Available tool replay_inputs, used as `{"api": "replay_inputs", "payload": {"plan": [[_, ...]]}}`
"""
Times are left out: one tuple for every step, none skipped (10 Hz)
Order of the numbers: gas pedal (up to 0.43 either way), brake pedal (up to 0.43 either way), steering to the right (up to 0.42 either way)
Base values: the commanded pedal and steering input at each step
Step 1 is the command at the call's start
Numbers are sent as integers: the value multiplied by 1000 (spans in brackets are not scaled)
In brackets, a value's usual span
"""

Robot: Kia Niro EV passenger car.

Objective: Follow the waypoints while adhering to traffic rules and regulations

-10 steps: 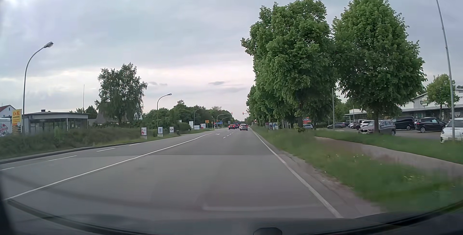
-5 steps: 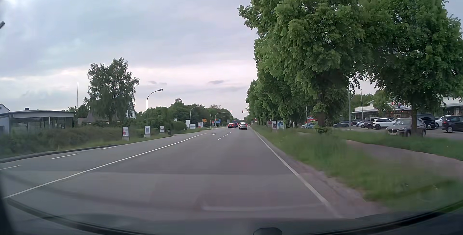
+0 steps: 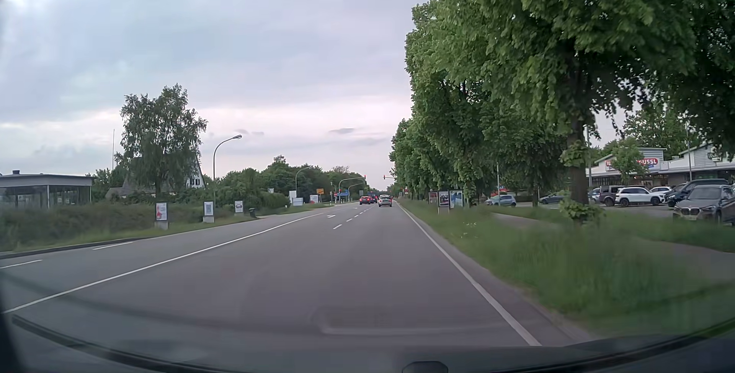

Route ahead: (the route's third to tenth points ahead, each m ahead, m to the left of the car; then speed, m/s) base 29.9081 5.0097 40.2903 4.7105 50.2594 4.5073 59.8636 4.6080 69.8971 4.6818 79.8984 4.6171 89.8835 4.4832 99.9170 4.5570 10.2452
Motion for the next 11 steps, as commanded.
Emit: {"api": "replay_inputs", "payload": {"plan": [[0, 0, 0], [0, 0, 0], [0, 0, 0], [0, 0, 0], [0, 0, 0], [0, 0, 0], [0, 0, 0], [0, 0, 0], [0, 0, 0], [0, 0, 0], [0, 0, 0]]}}
